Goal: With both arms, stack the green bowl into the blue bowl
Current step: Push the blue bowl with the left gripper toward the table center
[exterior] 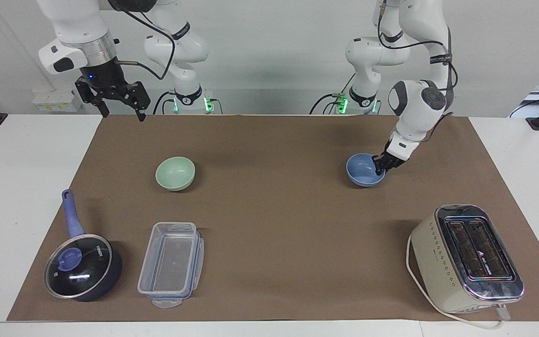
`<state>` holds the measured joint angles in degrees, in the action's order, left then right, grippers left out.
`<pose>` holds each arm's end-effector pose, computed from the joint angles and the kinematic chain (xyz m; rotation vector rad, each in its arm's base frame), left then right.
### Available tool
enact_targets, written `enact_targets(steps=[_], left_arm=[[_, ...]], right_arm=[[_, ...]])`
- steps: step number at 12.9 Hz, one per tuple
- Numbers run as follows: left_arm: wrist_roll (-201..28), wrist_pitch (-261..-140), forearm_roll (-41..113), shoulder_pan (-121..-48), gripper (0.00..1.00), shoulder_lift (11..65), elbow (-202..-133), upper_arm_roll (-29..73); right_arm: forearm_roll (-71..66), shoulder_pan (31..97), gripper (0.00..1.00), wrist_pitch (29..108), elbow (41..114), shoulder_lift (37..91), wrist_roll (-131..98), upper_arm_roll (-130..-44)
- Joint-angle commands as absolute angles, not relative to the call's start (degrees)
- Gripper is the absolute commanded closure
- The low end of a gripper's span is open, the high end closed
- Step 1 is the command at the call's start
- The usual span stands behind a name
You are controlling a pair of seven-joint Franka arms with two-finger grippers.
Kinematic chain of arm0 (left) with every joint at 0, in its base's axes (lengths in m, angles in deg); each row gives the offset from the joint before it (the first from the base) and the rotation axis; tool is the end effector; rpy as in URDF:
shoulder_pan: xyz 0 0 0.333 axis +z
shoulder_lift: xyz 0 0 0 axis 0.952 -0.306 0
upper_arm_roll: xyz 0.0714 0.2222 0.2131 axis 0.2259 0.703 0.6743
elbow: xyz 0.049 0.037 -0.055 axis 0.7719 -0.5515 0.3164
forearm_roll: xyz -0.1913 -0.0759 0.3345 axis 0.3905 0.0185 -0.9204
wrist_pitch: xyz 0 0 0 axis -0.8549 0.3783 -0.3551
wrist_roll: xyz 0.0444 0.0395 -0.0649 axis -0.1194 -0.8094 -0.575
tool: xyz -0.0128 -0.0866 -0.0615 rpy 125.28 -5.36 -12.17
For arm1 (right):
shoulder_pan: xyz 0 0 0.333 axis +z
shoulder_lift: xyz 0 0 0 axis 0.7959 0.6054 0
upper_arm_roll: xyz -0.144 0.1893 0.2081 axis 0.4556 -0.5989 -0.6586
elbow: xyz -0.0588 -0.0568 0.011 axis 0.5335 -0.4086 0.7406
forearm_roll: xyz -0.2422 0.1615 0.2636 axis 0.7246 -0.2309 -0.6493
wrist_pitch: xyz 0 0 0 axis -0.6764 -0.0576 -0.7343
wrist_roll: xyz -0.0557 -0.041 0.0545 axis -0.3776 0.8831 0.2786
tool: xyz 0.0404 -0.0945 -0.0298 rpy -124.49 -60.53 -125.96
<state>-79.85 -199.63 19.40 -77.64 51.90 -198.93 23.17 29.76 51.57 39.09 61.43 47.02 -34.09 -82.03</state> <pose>0.4715 -0.0644 0.3313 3.0377 0.1940 0.0210 0.5414 0.0075 0.6566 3.1083 -0.2231 0.0557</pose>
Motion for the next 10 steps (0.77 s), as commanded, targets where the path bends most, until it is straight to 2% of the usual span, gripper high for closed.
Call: enact_targets(steps=[1,3,6,10], left_arm=[[-81.73,-195.21,18.80,-79.39,1.00,52.26,-195.39,23.52],[-83.13,-192.56,18.98,-81.05,1.00,52.17,-192.40,23.52],[-87.09,-193.34,19.50,-86.05,1.00,52.08,-191.78,23.52],[-95.69,-195.44,20.47,-96.32,1.00,52.08,-192.04,23.52]], right_arm=[[29.89,51.07,0.00,38.72,61.09,46.87,-33.16,-82.43],[29.89,51.07,0.00,38.63,61.09,46.87,-33.16,-82.43],[29.89,51.07,0.00,38.63,61.09,46.87,-33.16,-82.43],[29.89,51.07,0.00,38.63,61.09,46.87,-33.16,-82.43]])
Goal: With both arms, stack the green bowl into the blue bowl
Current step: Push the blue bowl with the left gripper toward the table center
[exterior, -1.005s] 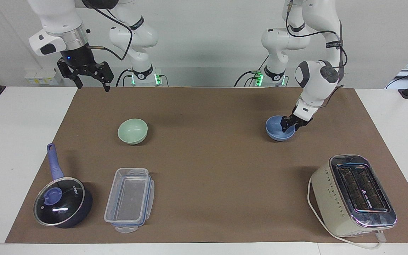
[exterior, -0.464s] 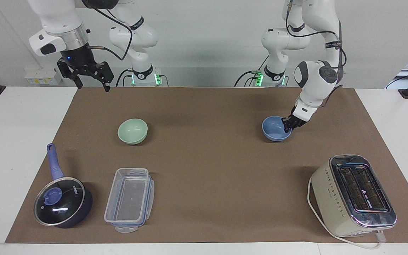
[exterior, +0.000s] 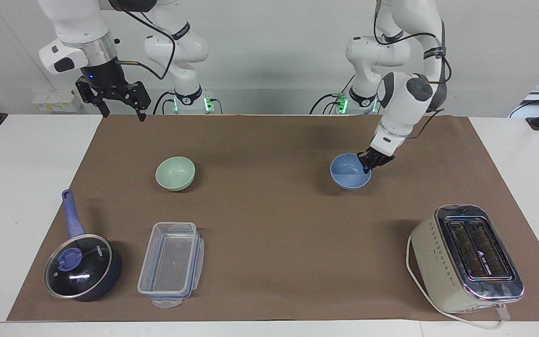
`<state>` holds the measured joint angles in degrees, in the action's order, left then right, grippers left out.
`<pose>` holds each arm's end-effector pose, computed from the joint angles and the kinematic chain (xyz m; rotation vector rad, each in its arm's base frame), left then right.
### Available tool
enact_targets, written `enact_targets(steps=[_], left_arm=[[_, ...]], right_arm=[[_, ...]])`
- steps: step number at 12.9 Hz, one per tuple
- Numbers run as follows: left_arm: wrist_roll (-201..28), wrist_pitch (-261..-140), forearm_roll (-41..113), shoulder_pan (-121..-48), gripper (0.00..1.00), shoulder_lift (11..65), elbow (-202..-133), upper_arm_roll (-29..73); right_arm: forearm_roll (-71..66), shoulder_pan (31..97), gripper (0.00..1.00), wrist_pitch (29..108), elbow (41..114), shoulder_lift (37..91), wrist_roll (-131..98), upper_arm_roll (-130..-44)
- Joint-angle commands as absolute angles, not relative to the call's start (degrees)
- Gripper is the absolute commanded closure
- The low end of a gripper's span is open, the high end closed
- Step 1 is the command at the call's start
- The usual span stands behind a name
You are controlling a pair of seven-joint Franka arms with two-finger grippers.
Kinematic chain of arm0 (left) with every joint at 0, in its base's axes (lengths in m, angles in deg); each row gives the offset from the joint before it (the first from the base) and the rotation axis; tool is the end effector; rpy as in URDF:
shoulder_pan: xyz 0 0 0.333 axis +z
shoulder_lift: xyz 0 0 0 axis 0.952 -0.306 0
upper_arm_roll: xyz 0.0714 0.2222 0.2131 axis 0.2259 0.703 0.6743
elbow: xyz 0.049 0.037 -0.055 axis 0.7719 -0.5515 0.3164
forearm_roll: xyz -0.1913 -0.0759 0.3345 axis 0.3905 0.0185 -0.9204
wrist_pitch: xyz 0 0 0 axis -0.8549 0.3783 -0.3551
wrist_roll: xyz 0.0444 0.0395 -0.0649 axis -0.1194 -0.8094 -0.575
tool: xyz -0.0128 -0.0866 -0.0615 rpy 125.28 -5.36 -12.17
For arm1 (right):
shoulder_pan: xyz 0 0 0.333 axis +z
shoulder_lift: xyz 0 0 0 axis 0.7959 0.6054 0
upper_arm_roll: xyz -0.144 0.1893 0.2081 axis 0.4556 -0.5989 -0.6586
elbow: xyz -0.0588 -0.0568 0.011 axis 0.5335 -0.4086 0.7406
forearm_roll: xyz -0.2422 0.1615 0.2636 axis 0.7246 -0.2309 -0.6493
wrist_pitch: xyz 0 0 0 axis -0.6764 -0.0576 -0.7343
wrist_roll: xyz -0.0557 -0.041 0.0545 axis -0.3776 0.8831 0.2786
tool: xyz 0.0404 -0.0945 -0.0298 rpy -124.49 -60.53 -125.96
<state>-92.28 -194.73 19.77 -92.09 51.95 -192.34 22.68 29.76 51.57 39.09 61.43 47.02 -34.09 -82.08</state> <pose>0.4622 -0.1955 0.3735 3.0167 0.1172 0.0197 0.5413 0.0080 0.6566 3.1084 -0.2217 0.0557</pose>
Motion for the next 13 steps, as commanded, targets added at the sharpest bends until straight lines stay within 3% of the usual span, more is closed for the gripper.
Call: enact_targets(steps=[1,5,9,10,13], left_arm=[[-98.14,-197.36,20.73,-99.23,1.00,51.47,-192.56,23.52],[-102.21,-202.82,20.74,-106.80,1.00,47.79,-194.14,23.52],[-102.56,-205.38,20.82,-107.87,1.00,46.63,-195.46,23.43],[-101.78,-205.29,20.82,-107.52,0.01,46.55,-195.38,23.43],[-101.07,-203.63,20.74,-106.38,0.00,46.80,-193.19,23.87]], right_arm=[[29.89,51.07,0.00,38.63,61.09,46.87,-33.07,-82.43],[29.89,51.07,0.00,38.63,61.09,46.87,-32.98,-82.34],[29.89,51.07,0.00,38.63,61.18,46.87,-32.98,-82.34],[29.89,51.07,0.00,38.63,61.18,46.87,-32.98,-82.42],[29.89,51.07,0.00,38.72,61.18,46.87,-32.98,-82.34]])
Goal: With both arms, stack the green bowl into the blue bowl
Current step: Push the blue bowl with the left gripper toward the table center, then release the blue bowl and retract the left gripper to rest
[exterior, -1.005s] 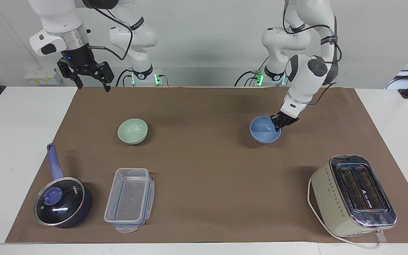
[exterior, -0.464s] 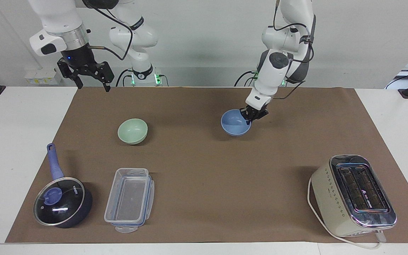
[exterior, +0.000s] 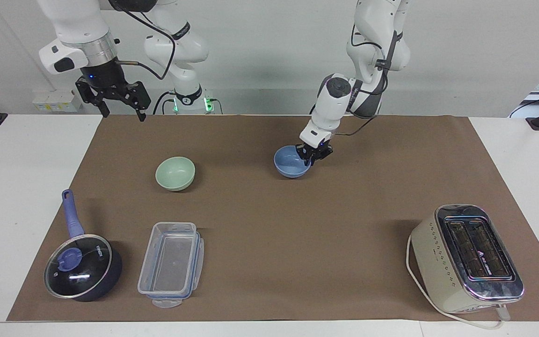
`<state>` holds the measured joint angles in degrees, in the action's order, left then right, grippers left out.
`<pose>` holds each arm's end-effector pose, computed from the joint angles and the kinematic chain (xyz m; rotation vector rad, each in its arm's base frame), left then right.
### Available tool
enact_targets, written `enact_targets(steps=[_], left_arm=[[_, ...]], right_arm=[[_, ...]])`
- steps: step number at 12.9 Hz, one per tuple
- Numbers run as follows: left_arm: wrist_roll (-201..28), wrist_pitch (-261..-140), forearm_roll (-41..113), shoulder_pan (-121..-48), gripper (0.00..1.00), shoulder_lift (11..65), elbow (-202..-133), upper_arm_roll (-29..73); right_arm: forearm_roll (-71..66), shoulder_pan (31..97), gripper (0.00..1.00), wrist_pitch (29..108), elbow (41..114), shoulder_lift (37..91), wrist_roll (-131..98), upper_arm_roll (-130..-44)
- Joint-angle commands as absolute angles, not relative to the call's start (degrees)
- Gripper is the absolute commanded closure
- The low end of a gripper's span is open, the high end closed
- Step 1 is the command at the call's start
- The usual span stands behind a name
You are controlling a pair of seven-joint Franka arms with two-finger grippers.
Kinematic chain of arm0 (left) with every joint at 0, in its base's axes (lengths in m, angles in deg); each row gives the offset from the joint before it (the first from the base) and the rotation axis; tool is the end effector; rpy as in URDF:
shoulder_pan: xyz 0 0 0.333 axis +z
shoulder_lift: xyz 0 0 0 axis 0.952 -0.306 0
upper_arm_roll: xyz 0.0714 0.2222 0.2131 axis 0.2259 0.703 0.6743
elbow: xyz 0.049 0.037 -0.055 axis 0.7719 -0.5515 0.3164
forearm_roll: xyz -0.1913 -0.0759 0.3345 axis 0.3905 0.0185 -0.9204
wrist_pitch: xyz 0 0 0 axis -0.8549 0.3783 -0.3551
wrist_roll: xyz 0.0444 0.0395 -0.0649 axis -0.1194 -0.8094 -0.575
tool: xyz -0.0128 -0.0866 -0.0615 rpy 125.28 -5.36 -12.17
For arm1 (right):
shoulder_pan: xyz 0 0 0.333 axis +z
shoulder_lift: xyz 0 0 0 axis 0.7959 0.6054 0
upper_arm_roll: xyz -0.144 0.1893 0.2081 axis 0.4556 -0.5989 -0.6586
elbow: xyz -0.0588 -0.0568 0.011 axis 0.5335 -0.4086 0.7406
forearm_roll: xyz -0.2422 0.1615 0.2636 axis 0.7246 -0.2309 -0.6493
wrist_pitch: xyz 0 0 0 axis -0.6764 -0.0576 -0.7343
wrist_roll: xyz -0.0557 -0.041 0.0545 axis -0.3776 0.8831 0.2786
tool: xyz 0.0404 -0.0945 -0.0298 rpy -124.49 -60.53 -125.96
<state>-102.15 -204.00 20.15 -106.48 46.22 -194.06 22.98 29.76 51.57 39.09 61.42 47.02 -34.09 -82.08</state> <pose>0.4096 -0.3046 0.3252 3.0064 0.0368 0.0257 0.5413 0.0080 0.6567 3.1084 -0.2217 0.0560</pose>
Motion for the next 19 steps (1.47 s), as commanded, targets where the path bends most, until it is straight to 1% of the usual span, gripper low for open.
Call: enact_targets(steps=[1,3,6,9,12,14,16,17,19], left_arm=[[-100.63,-201.01,20.65,-104.63,0.00,46.81,-191.44,23.87],[-100.19,-196.09,20.74,-102.08,0.00,47.16,-186.88,23.96],[-98.97,-184.33,20.30,-97.43,0.00,47.16,-178.18,24.75],[-91.60,-175.17,20.21,-89.44,0.00,46.99,-170.35,24.75],[-79.66,-169.28,18.20,-80.91,0.00,47.16,-166.04,24.75],[-76.48,-164.45,12.76,-78.88,0.00,46.73,-161.21,24.84],[-72.61,-158.13,11.43,-77.81,0.00,46.55,-156.29,24.93],[-72.25,-155.40,8.55,-77.98,0.00,46.63,-154.70,24.84],[-71.98,-150.12,7.73,-77.90,0.00,46.46,-150.13,24.84]], right_arm=[[29.89,51.07,0.00,38.63,61.18,46.87,-32.98,-82.34],[29.89,51.07,0.00,38.63,61.18,46.87,-32.98,-82.43],[29.89,51.07,0.00,38.63,61.18,46.79,-32.89,-82.34],[29.89,51.07,0.00,38.89,61.36,46.79,-32.81,-82.34],[29.89,51.07,0.00,38.98,61.71,46.70,-32.80,-82.16],[29.89,51.07,0.00,39.33,61.89,46.61,-32.80,-81.99],[29.89,50.98,0.00,39.59,62.32,46.52,-32.80,-81.99],[29.89,50.90,0.00,41.51,63.98,45.74,-32.80,-81.90],[29.89,50.37,0.00,45.03,68.46,43.89,-31.93,-81.81]])
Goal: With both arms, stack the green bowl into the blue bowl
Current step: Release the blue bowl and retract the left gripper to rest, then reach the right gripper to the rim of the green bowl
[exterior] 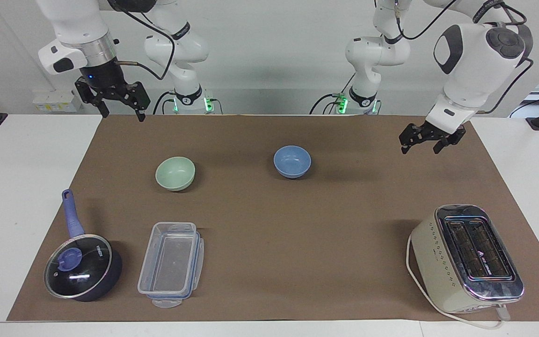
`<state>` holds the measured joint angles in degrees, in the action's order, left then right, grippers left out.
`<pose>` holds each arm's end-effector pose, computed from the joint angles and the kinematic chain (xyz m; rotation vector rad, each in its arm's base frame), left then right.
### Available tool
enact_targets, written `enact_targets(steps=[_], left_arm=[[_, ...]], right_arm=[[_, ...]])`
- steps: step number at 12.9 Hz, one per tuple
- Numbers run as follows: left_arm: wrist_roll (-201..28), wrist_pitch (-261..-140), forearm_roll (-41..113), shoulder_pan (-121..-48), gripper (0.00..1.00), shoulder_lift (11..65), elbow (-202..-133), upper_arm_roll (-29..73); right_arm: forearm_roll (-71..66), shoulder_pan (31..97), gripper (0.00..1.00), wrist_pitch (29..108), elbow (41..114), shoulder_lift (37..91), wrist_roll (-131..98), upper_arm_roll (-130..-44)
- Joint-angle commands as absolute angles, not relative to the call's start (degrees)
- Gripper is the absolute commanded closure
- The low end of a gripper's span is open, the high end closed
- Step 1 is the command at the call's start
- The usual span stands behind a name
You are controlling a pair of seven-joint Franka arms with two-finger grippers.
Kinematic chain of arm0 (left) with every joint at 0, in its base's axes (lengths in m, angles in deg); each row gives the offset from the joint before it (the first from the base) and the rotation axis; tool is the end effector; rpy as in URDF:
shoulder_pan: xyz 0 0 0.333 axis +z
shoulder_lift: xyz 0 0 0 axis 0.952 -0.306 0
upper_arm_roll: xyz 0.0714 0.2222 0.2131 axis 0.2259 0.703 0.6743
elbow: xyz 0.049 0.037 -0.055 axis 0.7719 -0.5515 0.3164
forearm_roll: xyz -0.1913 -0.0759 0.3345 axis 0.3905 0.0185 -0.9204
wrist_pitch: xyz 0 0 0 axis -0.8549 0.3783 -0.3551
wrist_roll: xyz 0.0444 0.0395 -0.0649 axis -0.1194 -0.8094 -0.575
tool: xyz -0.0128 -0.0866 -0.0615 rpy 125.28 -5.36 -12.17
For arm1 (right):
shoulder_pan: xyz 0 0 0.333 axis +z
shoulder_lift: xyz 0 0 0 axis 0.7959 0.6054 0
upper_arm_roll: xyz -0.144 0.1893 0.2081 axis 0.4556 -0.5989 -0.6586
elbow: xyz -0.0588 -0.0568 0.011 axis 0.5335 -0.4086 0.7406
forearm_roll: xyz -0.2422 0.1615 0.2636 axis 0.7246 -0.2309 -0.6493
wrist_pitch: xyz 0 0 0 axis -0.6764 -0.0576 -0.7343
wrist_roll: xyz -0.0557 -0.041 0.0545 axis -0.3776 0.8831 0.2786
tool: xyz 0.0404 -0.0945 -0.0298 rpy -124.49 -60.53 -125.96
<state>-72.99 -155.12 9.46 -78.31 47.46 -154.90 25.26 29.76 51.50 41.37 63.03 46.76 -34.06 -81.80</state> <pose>0.5526 -0.0572 0.5765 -3.1030 0.1145 0.0865 0.5441 0.0048 0.6496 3.1085 -0.2291 0.0811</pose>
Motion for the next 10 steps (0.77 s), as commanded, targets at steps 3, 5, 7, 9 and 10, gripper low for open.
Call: enact_targets(steps=[3,5,7,9,10], left_arm=[[-72.59,-149.74,8.17,-77.98,0.00,47.07,-150.29,24.84],[-72.59,-150.01,8.17,-77.90,0.00,47.07,-150.29,24.84],[-72.68,-149.92,8.17,-77.90,0.00,47.07,-150.29,24.84],[-72.68,-150.01,8.17,-77.90,0.00,47.07,-150.29,24.84],[-72.68,-149.92,8.17,-77.90,0.00,47.07,-150.29,24.84]], right_arm=[[29.89,48.35,0.00,49.94,73.55,43.89,-29.56,-81.81],[29.89,48.08,0.00,56.09,79.09,43.97,-28.68,-81.81],[29.89,48.00,0.00,62.15,84.10,44.59,-28.59,-81.81],[29.89,47.65,0.00,69.71,91.20,45.03,-28.32,-81.81],[29.89,46.95,0.00,73.57,94.29,45.81,-26.93,-81.81]])
